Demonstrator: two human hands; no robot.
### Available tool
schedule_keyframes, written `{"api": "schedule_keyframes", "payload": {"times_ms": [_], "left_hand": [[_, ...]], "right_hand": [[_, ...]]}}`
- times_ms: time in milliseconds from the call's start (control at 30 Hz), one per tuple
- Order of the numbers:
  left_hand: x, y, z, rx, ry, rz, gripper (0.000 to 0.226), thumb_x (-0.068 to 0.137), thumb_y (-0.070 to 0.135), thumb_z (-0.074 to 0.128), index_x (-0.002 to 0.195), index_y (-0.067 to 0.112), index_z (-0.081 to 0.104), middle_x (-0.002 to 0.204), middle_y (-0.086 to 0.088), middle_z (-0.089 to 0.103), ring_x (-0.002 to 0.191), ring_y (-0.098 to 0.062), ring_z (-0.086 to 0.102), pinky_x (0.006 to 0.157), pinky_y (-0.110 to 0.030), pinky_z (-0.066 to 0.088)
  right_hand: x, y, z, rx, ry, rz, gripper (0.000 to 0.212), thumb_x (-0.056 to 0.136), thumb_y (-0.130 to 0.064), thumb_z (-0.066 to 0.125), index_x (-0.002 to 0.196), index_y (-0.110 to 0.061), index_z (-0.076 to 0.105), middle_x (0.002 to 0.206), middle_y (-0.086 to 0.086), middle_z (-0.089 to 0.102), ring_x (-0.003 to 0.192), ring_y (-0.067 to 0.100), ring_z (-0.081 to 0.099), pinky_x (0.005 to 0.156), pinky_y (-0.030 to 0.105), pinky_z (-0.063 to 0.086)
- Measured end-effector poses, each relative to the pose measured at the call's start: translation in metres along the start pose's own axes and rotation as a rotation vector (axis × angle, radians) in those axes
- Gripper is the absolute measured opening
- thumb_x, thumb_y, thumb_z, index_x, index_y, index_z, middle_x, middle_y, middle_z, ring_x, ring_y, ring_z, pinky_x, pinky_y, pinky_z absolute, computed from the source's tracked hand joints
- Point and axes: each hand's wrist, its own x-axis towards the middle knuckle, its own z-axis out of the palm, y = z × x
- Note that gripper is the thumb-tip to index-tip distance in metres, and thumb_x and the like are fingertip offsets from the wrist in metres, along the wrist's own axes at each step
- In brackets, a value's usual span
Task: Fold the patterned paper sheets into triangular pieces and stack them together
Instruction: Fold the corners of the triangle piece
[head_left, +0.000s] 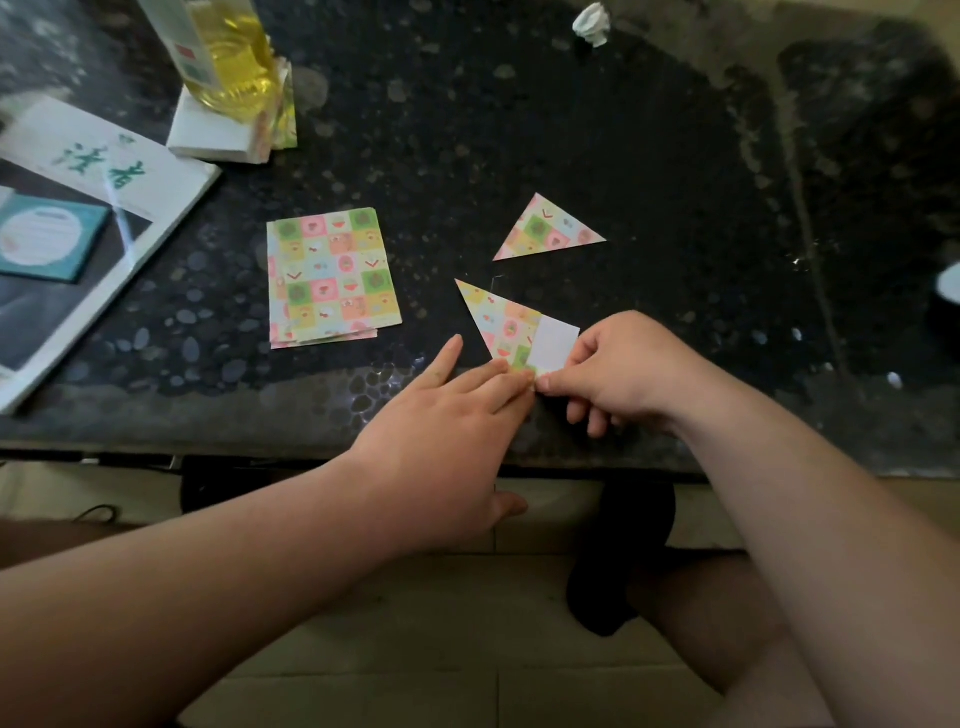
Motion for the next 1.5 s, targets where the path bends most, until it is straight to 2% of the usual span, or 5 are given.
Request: {"api": "schedule_keyframes", "payload": {"times_ms": [833,1033,1233,1333,1500], "left_hand": [[-0.001,-0.005,0.000,-0.022,-0.044,-0.006,0.091,0.096,0.071,0.040,0.164,0.027,-0.001,0.171,0.010,-0.006,0.156,-0.009,-0.010,0.126,-0.048,-0.012],[-0.003,-0.007,0.003,-0.037,-0.024,-0.010,0.090,0.096,0.072,0.038,0.164,0.029,0.000,0.171,0.010,-0.008,0.156,-0.010,-0.012,0.126,-0.050,-0.010],[-0.005,-0.013,0.001,-0.044,-0.041,-0.045,0.086,0.095,0.075,0.038,0.163,0.036,0.002,0.171,0.002,-0.010,0.157,-0.019,-0.012,0.127,-0.047,-0.008],[-0.006,-0.016,-0.009,-0.116,0.058,-0.100,0.074,0.093,0.072,0.045,0.156,0.038,0.029,0.161,0.003,0.021,0.148,-0.019,0.018,0.126,-0.040,0.011],[-0.003,-0.025,-0.019,-0.424,0.179,-0.415,0.021,0.092,0.054,0.064,0.096,0.033,0.063,0.097,0.016,0.058,0.092,-0.006,0.056,0.088,-0.034,0.054]], "right_hand": [[0.010,0.011,-0.021,0.081,-0.048,0.065,0.009,0.096,-0.010,0.071,0.088,-0.008,0.066,0.063,0.008,0.074,0.048,0.015,0.069,0.043,0.023,0.048],[0.013,0.013,-0.030,0.099,0.168,0.042,0.004,0.096,-0.008,0.067,0.097,-0.010,0.065,0.068,0.006,0.076,0.059,0.018,0.074,0.053,0.032,0.057],[0.002,0.001,-0.004,-0.217,0.316,-0.265,0.068,0.075,-0.043,0.086,0.134,-0.031,0.054,0.121,-0.009,0.054,0.106,0.012,0.059,0.090,0.033,0.054],[0.002,-0.002,-0.002,-0.292,0.296,-0.249,0.078,0.071,-0.051,0.087,0.138,-0.028,0.054,0.127,-0.005,0.051,0.113,0.016,0.056,0.096,0.038,0.053],[0.000,-0.007,-0.003,-0.236,0.233,-0.132,0.053,0.070,-0.044,0.091,0.108,-0.031,0.057,0.103,-0.009,0.060,0.090,0.013,0.059,0.074,0.032,0.049]]}}
